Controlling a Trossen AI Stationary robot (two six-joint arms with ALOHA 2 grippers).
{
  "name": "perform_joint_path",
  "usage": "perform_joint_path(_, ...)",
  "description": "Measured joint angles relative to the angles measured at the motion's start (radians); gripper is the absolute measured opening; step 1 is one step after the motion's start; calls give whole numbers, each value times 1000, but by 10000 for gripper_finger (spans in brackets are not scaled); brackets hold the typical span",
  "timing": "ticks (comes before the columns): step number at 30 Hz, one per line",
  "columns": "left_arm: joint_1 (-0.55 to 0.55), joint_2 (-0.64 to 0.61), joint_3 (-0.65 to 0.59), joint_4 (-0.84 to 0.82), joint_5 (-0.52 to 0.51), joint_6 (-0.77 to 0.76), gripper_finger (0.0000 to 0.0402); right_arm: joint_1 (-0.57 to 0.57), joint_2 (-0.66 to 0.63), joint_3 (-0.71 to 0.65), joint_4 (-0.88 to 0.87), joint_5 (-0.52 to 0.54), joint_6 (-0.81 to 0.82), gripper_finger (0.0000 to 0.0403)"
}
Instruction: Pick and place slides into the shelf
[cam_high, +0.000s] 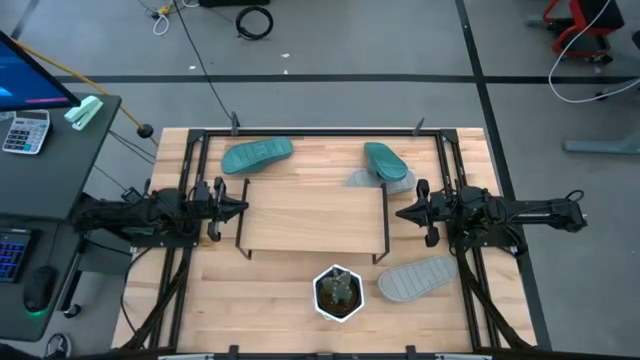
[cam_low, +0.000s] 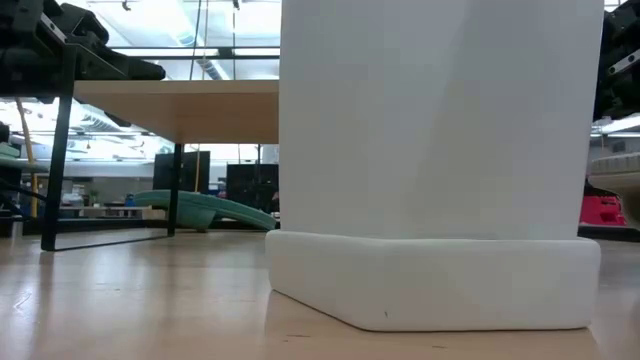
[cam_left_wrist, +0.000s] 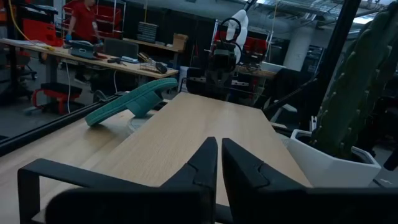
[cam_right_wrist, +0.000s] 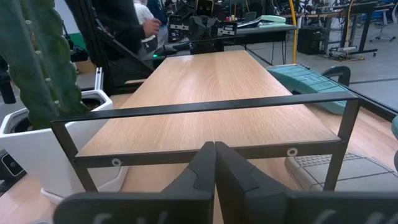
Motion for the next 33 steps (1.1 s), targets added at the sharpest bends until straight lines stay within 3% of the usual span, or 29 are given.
perform_joint_path(33, 0, 0, 0, 0, 0, 1, 24, 0, 0, 0, 0, 0, 0, 14)
